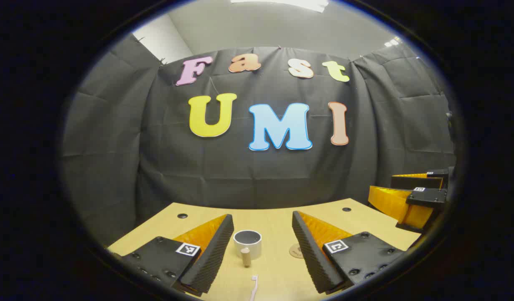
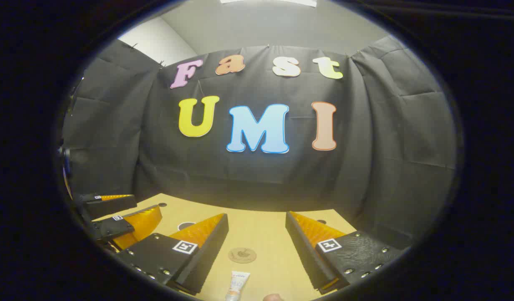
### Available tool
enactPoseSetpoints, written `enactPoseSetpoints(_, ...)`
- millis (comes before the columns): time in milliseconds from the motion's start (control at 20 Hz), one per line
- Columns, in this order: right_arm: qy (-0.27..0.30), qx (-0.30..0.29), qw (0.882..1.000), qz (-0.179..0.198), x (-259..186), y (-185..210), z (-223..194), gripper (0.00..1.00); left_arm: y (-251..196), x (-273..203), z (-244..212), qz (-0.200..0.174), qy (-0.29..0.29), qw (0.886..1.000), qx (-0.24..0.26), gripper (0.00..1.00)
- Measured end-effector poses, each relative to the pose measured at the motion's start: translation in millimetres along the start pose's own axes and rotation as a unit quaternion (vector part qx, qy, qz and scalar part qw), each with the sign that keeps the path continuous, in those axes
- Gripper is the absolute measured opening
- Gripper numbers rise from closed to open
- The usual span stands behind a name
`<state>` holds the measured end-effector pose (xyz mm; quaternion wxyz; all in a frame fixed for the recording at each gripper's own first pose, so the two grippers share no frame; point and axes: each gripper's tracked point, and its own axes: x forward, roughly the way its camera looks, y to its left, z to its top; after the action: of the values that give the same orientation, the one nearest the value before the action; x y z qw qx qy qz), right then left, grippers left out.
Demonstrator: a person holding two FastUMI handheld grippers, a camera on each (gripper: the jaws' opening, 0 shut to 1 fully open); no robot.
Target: Put the toothbrush and toothpaste on the desktop into the cup, then pick up the cup and place it on the coaster on the desktop.
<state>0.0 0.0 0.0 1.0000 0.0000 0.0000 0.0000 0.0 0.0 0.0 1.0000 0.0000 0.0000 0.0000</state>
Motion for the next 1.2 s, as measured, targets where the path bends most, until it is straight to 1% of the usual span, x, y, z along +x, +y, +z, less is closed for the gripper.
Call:
enactPoseSetpoints(200,0.023,0.002,1.000,-0.002,2,-1,-11,0.89,2,3,-4,0.002,0.006,1.000,-0.002,0.84)
enactPoseSetpoints(300,0.025,0.004,1.000,-0.005,3,-2,-10,0.89,4,4,-4,0.004,0.007,1.000,-0.002,0.84)
enactPoseSetpoints(400,0.023,0.005,1.000,-0.008,4,-4,-9,0.89,6,8,-5,0.007,0.006,1.000,0.001,1.00)
enactPoseSetpoints(550,0.025,0.006,1.000,-0.013,4,-8,-11,0.89,5,10,-8,0.009,0.008,1.000,0.000,1.00)
enactPoseSetpoints(600,0.027,0.007,1.000,-0.014,4,-9,-12,0.89,5,11,-9,0.007,0.009,1.000,0.000,0.92)
enactPoseSetpoints(650,0.027,0.008,0.999,-0.015,3,-8,-14,0.89,3,11,-10,0.006,0.009,1.000,-0.001,1.00)
enactPoseSetpoints(950,0.040,0.013,0.999,-0.016,4,-10,-18,0.89,0,16,-16,0.002,0.020,1.000,-0.003,1.00)
enactPoseSetpoints(1050,0.051,0.017,0.999,-0.011,5,-8,-21,0.89,-1,20,-32,-0.004,0.045,0.999,0.000,1.00)
enactPoseSetpoints(1150,0.071,0.021,0.997,-0.002,8,-7,-31,0.89,0,25,-46,-0.008,0.067,0.998,-0.013,1.00)
enactPoseSetpoints(1200,0.085,0.020,0.996,0.003,9,-5,-37,0.89,0,26,-56,-0.008,0.082,0.996,-0.019,0.96)
